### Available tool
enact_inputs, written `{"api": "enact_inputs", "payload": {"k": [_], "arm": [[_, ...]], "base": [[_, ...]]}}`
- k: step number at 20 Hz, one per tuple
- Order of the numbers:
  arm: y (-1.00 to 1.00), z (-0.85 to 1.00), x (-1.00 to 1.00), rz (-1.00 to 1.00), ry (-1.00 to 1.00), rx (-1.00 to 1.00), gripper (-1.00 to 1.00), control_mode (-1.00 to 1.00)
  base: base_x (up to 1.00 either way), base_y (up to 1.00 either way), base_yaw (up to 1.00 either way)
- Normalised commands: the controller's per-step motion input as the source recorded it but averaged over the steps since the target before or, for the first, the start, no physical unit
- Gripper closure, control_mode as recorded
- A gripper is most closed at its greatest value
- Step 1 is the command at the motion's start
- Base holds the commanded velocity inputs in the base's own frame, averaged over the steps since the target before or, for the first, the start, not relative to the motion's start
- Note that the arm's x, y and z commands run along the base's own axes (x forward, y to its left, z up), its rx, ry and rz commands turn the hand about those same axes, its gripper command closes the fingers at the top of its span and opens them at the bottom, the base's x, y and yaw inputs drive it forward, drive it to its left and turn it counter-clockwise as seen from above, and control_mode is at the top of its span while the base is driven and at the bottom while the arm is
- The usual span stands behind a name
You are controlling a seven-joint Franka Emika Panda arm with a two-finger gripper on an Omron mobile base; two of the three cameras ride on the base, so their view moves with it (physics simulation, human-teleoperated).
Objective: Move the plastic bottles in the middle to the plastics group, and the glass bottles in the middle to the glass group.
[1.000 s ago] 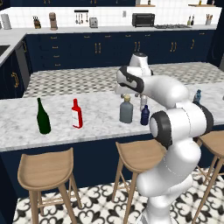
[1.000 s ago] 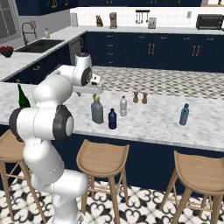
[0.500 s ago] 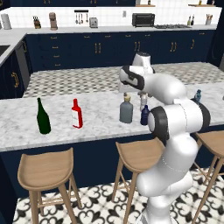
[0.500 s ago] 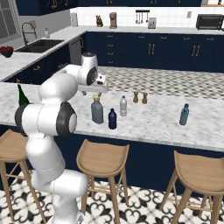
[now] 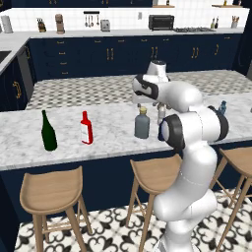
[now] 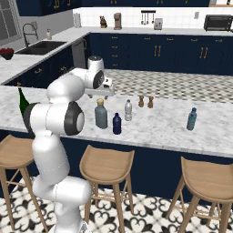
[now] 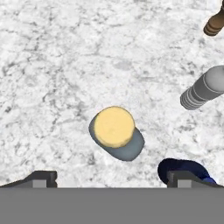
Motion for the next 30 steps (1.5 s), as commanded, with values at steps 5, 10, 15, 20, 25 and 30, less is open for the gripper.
{"api": "enact_inputs", "payload": {"k": [5, 10, 15, 20, 25, 30], "arm": [[0.0, -0.27, 0.03, 0.0, 0.0, 0.0, -1.0, -1.0], [0.0, -0.38, 0.13, 0.0, 0.0, 0.0, -1.0, -1.0], [0.0, -0.31, 0.15, 0.0, 0.0, 0.0, -1.0, -1.0], [0.01, -0.12, 0.17, 0.0, 0.0, 0.0, -1.0, -1.0], [0.01, 0.01, 0.03, 0.0, 0.0, 0.0, -1.0, -1.0], [0.02, 0.05, 0.01, 0.0, -0.01, 0.0, -1.0, -1.0]], "base": [[0.0, 0.0, 0.0], [0.0, 0.0, 0.0], [0.0, 0.0, 0.0], [0.0, 0.0, 0.0], [0.0, 0.0, 0.0], [0.0, 0.0, 0.0]]}}
